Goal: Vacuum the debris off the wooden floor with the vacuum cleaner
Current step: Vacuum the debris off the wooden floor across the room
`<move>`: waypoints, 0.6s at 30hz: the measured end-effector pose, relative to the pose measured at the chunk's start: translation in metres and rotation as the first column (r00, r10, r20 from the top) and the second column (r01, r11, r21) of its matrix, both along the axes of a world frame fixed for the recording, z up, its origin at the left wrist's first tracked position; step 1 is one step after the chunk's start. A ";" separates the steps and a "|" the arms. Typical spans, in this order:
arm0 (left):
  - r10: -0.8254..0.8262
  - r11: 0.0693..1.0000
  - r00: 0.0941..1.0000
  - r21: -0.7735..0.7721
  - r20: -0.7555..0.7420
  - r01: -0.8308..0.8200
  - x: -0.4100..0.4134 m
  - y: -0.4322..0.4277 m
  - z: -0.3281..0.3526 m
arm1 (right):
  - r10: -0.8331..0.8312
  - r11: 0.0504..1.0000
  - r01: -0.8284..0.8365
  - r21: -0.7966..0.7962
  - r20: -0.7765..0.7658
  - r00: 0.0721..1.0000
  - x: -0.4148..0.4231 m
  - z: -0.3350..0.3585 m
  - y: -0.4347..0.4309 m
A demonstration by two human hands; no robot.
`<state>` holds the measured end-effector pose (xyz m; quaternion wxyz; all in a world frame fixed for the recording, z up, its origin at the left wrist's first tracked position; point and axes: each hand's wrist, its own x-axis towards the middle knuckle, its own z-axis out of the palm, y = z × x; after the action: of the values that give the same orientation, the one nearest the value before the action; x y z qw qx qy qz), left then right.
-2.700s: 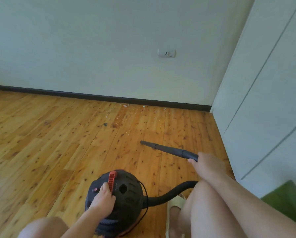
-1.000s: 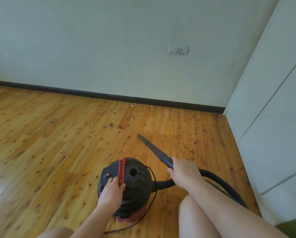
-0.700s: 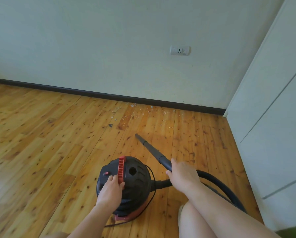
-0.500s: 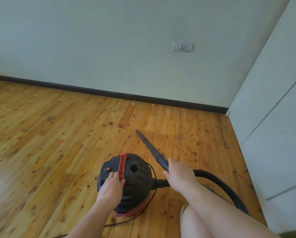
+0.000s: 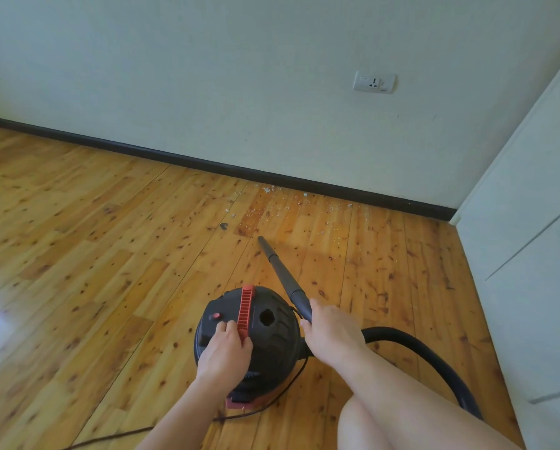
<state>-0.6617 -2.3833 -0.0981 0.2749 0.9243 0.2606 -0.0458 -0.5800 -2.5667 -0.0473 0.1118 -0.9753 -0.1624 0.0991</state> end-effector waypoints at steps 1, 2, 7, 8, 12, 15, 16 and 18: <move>0.009 1.000 1.000 -0.001 -0.005 -0.009 0.001 0.000 0.000 | 0.010 1.000 -0.010 -0.002 -0.002 1.000 0.001 -0.001 0.003; 0.013 1.000 1.000 0.000 -0.010 -0.013 0.001 -0.001 0.001 | 0.018 1.000 -0.018 -0.001 -0.005 1.000 0.001 -0.002 0.006; 0.001 1.000 0.999 0.023 -0.034 -0.001 0.003 0.002 0.003 | 0.040 0.999 -0.039 0.007 -0.013 0.999 0.007 -0.005 0.015; -0.009 1.000 0.999 0.028 -0.034 0.010 0.004 0.003 0.004 | 0.042 0.999 -0.042 0.008 -0.014 0.999 0.008 -0.005 0.016; -0.027 0.999 0.999 0.029 -0.028 0.027 0.009 0.004 0.005 | 0.063 0.998 -0.063 0.008 -0.006 0.998 0.009 -0.005 0.019; -0.020 0.999 1.000 0.029 -0.023 0.021 0.015 0.007 0.008 | 0.096 0.995 -0.096 0.017 -0.001 0.995 0.009 -0.004 0.021; -0.012 0.999 1.000 0.030 -0.021 0.012 0.016 0.009 0.008 | 0.103 0.994 -0.103 0.019 0.001 0.995 0.010 -0.004 0.021; -0.007 0.999 1.000 0.036 -0.027 0.008 0.019 0.013 0.010 | 0.114 0.993 -0.114 0.015 0.003 0.993 0.012 -0.004 0.019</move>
<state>-0.6426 -2.3704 -0.0881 0.2546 0.9294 0.2615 -0.0548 -0.5684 -2.5474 -0.0514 0.1133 -0.9637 -0.2188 0.1028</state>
